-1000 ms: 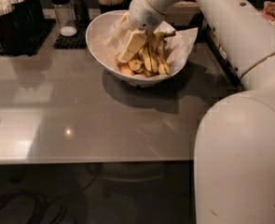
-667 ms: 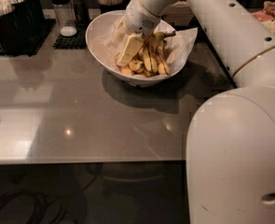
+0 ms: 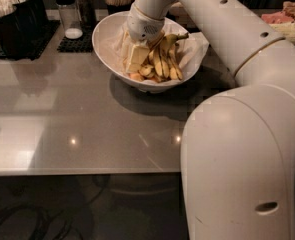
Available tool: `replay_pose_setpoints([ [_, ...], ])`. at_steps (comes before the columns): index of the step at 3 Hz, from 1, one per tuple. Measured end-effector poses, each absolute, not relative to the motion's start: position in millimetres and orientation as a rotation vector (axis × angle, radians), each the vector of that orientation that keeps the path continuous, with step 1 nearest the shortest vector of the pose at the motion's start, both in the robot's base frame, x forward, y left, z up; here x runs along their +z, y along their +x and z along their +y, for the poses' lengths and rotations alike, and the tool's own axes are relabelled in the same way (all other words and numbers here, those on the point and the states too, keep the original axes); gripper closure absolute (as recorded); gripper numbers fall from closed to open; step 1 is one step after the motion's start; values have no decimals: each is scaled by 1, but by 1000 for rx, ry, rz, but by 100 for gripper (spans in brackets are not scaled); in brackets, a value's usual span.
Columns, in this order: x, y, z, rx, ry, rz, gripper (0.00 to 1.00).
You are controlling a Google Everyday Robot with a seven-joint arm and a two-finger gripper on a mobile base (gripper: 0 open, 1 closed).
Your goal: Pick banana from white bowl
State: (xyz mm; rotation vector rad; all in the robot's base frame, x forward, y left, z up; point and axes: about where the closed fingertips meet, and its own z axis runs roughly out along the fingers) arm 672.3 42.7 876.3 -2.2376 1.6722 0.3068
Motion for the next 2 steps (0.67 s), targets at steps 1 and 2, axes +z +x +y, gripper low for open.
replay_pose_setpoints([
  [1,879,675,34,182,-2261,1741,82],
  [2,881,675,28,115,-2266,1780,100],
])
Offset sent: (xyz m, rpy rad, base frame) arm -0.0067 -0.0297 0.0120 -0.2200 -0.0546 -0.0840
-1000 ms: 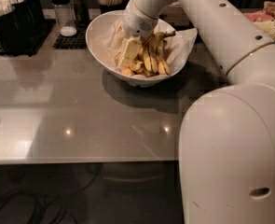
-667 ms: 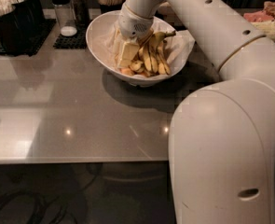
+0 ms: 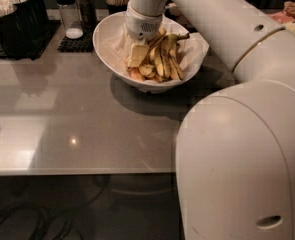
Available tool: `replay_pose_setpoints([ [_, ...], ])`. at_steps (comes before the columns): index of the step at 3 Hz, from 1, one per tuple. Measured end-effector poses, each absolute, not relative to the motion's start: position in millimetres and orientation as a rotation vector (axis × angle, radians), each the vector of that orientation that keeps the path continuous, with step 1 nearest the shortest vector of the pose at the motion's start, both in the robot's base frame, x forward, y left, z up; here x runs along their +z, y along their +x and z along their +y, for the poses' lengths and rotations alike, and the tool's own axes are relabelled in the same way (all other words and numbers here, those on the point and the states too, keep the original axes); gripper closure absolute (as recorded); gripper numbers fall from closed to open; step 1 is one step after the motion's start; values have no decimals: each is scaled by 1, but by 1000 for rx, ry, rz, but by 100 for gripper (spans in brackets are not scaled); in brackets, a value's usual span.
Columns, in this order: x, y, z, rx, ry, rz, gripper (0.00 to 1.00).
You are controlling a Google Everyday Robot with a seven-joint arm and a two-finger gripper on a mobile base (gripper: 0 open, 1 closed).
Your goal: Pick banana from white bowl
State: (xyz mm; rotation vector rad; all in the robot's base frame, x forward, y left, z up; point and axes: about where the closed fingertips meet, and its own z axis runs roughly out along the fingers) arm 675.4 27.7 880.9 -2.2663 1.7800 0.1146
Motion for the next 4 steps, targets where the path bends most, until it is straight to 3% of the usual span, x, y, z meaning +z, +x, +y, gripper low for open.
replay_pose_setpoints([
  [1,890,673,21,99,-2247,1780,100],
  [4,970,600,39,384,-1874,1152,100],
])
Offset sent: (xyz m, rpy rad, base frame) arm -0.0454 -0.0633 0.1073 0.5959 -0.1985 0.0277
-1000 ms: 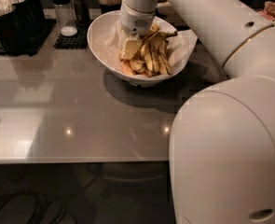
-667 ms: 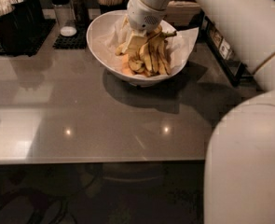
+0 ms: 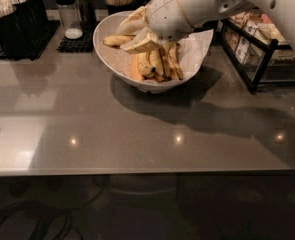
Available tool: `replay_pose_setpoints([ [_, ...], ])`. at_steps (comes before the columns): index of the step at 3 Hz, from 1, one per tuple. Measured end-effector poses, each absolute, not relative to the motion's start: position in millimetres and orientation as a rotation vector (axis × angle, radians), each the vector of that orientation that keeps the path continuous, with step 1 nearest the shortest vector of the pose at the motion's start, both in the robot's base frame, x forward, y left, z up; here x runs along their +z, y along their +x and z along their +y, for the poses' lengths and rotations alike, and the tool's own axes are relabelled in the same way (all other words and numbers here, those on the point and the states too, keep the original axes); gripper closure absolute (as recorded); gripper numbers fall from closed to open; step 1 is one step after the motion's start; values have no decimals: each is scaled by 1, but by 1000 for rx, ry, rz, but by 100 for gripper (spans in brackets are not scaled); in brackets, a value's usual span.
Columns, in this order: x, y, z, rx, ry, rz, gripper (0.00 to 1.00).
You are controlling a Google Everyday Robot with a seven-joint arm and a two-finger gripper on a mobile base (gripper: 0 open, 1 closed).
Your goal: Pick banana from white bowl
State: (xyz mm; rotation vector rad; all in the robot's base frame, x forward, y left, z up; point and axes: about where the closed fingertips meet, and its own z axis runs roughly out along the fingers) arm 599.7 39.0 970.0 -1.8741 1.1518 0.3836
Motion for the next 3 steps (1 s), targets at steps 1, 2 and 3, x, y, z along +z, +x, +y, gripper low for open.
replay_pose_setpoints([
  [1,993,564,1,417,-1732,1131,100],
  [2,1007,526,-51,385,-1608,1226,100],
  [3,1008,489,-89,365,-1484,1283,100],
])
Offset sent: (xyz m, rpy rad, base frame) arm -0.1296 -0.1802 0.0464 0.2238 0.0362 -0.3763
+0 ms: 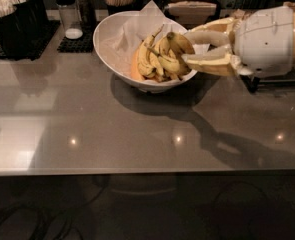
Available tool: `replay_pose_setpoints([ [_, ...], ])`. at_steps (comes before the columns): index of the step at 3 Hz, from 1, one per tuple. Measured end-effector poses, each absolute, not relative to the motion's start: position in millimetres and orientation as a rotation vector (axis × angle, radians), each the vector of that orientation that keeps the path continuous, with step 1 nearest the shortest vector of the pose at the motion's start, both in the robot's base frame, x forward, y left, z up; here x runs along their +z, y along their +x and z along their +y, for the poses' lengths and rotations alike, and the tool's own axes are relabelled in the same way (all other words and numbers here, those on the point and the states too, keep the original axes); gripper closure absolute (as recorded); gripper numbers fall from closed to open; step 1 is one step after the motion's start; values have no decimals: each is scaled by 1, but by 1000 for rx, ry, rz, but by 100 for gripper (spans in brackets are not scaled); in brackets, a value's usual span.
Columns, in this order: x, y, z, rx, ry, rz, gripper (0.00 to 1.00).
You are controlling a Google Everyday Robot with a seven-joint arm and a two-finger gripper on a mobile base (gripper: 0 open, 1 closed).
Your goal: Pick banana from white bowl
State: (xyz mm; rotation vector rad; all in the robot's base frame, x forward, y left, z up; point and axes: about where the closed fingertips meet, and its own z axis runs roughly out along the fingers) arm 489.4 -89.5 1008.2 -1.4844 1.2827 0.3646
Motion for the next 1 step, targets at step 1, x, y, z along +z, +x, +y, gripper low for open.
replay_pose_setpoints([
  [1,1009,481,-113,342,-1441,1318,100],
])
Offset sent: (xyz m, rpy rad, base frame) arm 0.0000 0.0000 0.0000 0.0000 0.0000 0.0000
